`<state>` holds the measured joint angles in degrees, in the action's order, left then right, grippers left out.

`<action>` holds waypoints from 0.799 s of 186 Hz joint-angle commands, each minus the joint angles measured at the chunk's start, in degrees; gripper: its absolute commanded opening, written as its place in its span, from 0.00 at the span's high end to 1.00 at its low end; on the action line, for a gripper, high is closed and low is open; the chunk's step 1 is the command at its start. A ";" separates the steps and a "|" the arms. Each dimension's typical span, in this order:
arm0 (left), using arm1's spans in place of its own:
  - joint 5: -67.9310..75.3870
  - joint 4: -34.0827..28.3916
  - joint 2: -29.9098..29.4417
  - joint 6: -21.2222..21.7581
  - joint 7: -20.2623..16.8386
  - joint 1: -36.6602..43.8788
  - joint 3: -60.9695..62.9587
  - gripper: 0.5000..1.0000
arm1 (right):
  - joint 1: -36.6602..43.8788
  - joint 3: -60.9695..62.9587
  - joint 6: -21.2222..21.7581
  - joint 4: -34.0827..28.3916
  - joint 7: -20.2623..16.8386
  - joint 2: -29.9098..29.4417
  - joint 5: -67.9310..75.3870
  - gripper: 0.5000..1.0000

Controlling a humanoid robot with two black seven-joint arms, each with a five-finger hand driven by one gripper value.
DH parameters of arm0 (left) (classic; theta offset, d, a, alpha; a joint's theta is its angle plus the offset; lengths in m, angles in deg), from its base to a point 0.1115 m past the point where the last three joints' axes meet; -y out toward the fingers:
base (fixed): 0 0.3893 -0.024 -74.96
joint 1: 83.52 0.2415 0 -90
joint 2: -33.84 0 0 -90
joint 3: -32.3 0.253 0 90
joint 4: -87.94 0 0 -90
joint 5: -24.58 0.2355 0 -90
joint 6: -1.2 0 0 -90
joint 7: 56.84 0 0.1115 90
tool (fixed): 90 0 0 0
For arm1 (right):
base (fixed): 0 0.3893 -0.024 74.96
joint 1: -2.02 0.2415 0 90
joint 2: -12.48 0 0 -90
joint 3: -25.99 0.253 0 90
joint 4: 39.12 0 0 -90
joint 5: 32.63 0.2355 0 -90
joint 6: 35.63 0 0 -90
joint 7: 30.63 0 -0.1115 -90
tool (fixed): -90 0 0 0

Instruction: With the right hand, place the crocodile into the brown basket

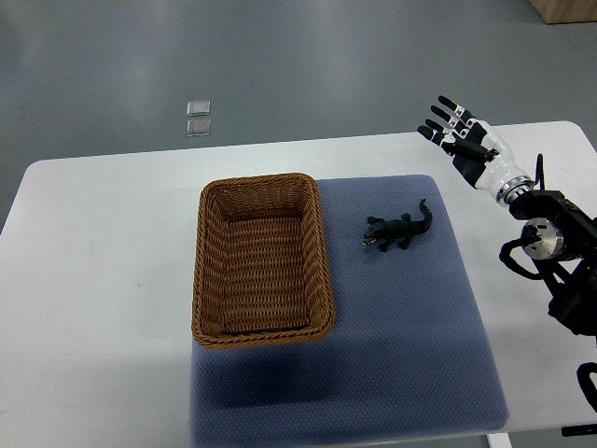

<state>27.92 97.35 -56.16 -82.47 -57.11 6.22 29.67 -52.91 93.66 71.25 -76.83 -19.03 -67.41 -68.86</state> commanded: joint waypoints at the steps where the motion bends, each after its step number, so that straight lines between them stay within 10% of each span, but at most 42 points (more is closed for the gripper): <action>1: 0.00 -0.01 0.00 0.00 0.00 0.00 0.00 0.00 | 0.00 -0.09 0.00 0.00 0.00 0.00 -0.07 0.14; 149: 0.00 -0.01 0.00 0.00 0.00 0.00 0.00 0.00 | 1.32 -2.28 2.19 0.00 0.18 2.20 -1.12 0.14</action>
<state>27.92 97.34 -56.16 -82.47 -57.11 6.22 29.67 -52.03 91.90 73.42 -76.83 -18.86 -65.24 -69.88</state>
